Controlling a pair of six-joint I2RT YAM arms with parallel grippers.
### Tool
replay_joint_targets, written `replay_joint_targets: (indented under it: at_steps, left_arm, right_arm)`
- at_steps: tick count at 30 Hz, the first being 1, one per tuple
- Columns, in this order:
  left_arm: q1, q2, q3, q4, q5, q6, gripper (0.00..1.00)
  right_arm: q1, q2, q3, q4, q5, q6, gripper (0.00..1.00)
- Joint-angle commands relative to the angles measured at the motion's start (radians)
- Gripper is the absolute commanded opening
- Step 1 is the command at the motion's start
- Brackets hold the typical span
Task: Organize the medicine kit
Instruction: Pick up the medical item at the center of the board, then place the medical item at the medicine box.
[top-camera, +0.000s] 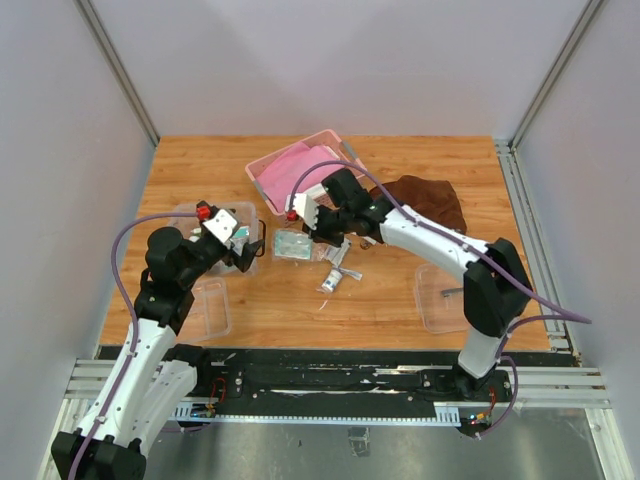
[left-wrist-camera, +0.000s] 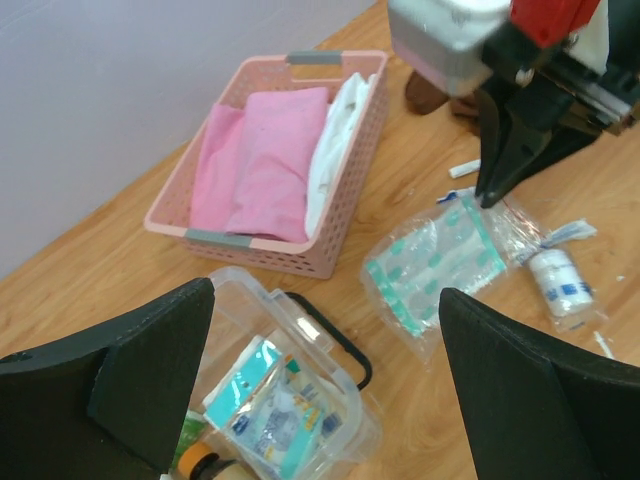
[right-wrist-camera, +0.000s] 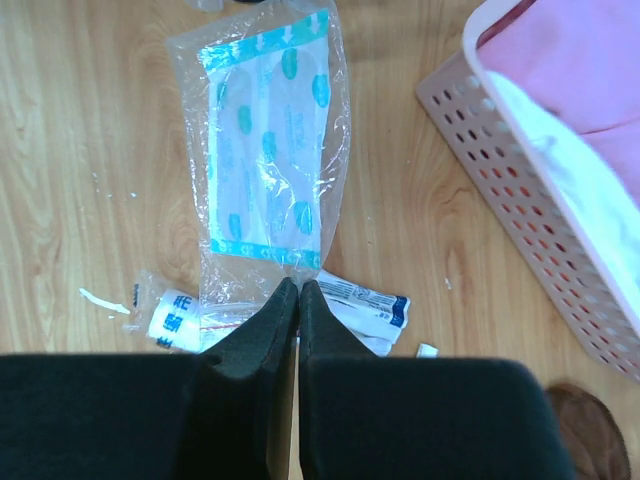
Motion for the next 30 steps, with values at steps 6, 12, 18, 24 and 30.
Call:
replay_joint_targets:
  at_steps: [6, 12, 18, 24, 30]
  left_arm:
    - [0.008, 0.025, 0.062, -0.056, 0.314, -0.064, 0.99]
    - [0.008, 0.084, 0.101, -0.102, 0.537, -0.071, 0.97]
    - [0.005, 0.196, 0.148, -0.132, 0.602, -0.114, 0.89]
    - [-0.016, 0.245, 0.147, -0.13, 0.698, -0.172, 0.71]
    - [-0.047, 0.236, 0.109, -0.125, 0.688, -0.173, 0.58]
  right_arm:
    - [0.008, -0.225, -0.115, -0.026, -0.062, -0.095, 0.01]
    - [0.038, -0.351, -0.192, -0.033, -0.1, -0.137, 0.01]
    - [0.1, -0.434, -0.249, -0.034, -0.064, -0.137, 0.01]
    - [0.151, -0.467, -0.269, -0.009, -0.006, -0.125, 0.01]
    - [0.175, -0.454, -0.266, 0.016, 0.048, -0.103, 0.0]
